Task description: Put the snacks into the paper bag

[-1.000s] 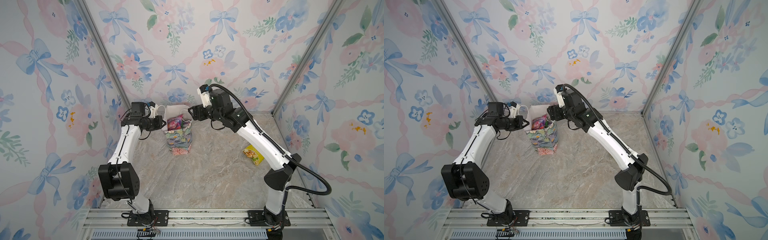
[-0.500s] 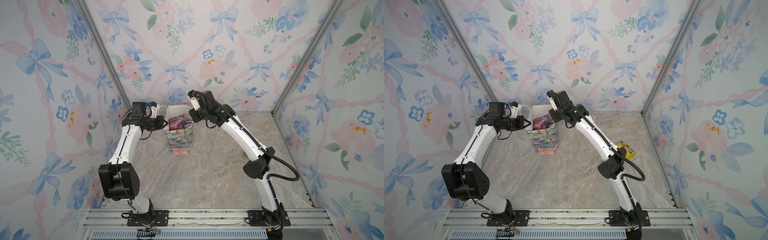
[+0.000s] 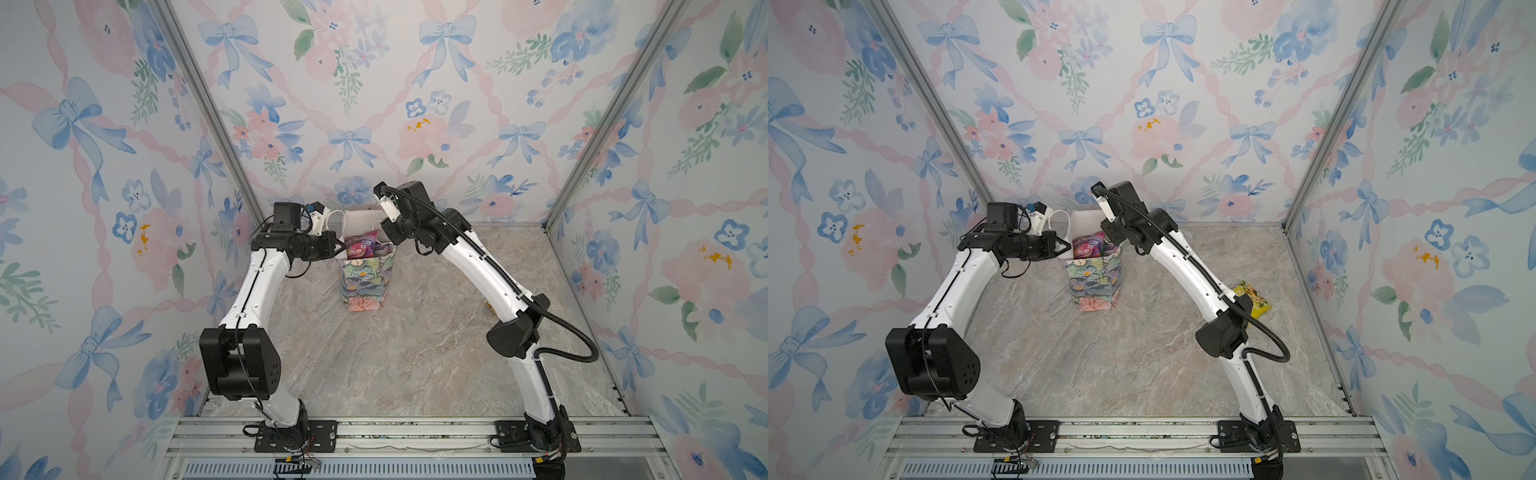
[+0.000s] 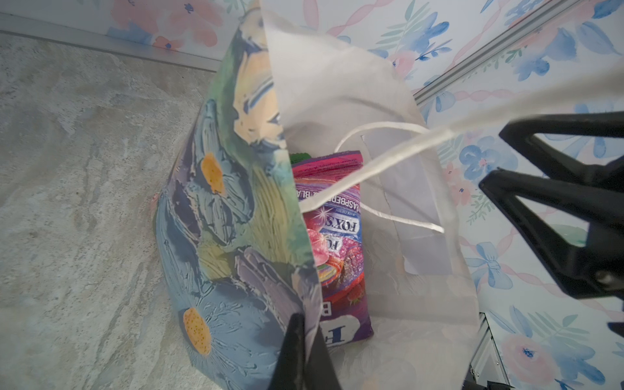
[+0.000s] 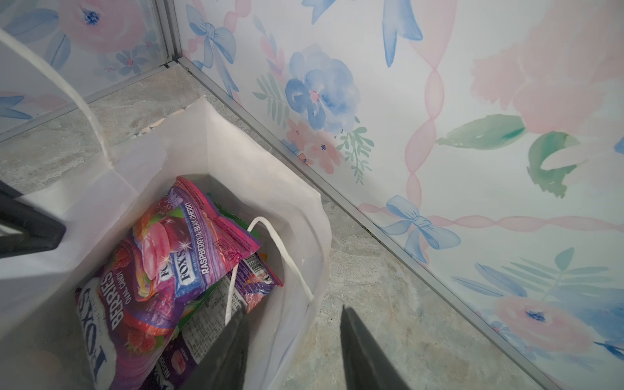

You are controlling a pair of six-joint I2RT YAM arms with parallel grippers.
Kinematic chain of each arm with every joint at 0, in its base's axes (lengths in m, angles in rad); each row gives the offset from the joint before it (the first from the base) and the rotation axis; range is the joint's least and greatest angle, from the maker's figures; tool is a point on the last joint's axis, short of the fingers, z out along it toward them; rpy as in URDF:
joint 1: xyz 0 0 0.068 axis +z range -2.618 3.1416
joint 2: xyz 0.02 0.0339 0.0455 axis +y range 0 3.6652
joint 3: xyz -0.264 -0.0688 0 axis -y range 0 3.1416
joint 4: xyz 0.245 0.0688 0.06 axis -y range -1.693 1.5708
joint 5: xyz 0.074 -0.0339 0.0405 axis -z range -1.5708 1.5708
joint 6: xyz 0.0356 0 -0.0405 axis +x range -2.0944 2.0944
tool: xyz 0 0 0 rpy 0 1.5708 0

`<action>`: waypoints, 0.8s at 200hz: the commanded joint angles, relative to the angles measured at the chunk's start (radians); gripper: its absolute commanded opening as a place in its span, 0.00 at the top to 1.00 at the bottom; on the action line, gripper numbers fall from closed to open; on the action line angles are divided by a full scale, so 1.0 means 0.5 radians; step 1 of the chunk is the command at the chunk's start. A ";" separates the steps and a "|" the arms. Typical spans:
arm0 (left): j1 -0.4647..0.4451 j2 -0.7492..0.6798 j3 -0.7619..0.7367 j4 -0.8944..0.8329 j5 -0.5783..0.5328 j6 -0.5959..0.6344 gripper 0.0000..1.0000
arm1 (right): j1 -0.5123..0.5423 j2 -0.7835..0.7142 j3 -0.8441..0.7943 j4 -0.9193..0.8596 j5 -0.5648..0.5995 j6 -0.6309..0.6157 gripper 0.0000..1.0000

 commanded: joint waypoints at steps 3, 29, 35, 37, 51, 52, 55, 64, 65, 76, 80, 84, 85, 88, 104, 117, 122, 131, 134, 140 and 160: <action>-0.013 -0.018 0.084 0.021 0.155 0.018 1.00 | -0.006 0.060 -0.004 -0.016 0.033 -0.078 0.54; -0.014 -0.014 0.085 0.021 0.163 0.018 1.00 | 0.000 0.076 -0.003 -0.031 0.007 -0.094 0.57; -0.014 -0.014 0.084 0.021 0.163 0.018 1.00 | 0.004 0.078 -0.005 -0.039 0.006 -0.101 0.58; -0.017 -0.016 0.085 0.021 0.163 0.018 1.00 | 0.005 0.080 -0.003 -0.041 0.007 -0.103 0.58; -0.017 -0.013 0.085 0.021 0.164 0.018 1.00 | 0.020 0.087 -0.006 -0.047 0.008 -0.130 0.59; -0.015 -0.013 0.085 0.021 0.164 0.018 1.00 | 0.021 0.088 -0.007 -0.047 0.008 -0.132 0.59; -0.014 -0.013 0.086 0.021 0.164 0.018 1.00 | 0.024 0.091 -0.006 -0.047 0.010 -0.137 0.59; -0.014 -0.013 0.085 0.021 0.164 0.018 1.00 | 0.029 0.101 -0.008 -0.045 0.022 -0.150 0.59; -0.016 -0.012 0.085 0.021 0.164 0.018 1.00 | 0.032 0.104 -0.008 -0.044 0.023 -0.150 0.59; -0.014 -0.012 0.088 0.021 0.167 0.018 1.00 | 0.035 0.118 -0.004 -0.033 0.042 -0.152 0.59; -0.014 -0.013 0.089 0.021 0.169 0.018 1.00 | 0.037 0.121 -0.003 -0.025 0.056 -0.149 0.59; -0.014 -0.013 0.089 0.021 0.171 0.019 1.00 | 0.036 0.125 -0.004 -0.018 0.069 -0.146 0.60; -0.014 -0.012 0.089 0.021 0.169 0.020 1.00 | 0.035 0.125 -0.001 -0.016 0.073 -0.146 0.60; -0.014 -0.012 0.086 0.021 0.168 0.019 1.00 | 0.034 0.130 -0.002 -0.007 0.087 -0.148 0.60; -0.015 -0.016 0.084 0.021 0.169 0.018 1.00 | 0.037 0.157 0.002 0.042 0.183 -0.165 0.61; -0.014 -0.012 0.086 0.021 0.171 0.019 1.00 | 0.032 0.185 0.007 0.080 0.215 -0.176 0.63; -0.014 -0.011 0.086 0.021 0.173 0.018 1.00 | 0.031 0.195 0.012 0.090 0.218 -0.174 0.64; -0.015 -0.013 0.085 0.022 0.173 0.018 1.00 | 0.024 0.210 0.029 0.099 0.221 -0.163 0.66; -0.013 -0.012 0.086 0.021 0.171 0.018 1.00 | 0.023 0.215 0.034 0.101 0.218 -0.159 0.67; -0.014 -0.013 0.081 0.021 0.173 0.018 1.00 | 0.023 0.223 0.042 0.105 0.214 -0.147 0.68; -0.014 -0.008 0.082 0.021 0.173 0.021 1.00 | 0.028 0.231 0.052 0.123 0.205 -0.129 0.75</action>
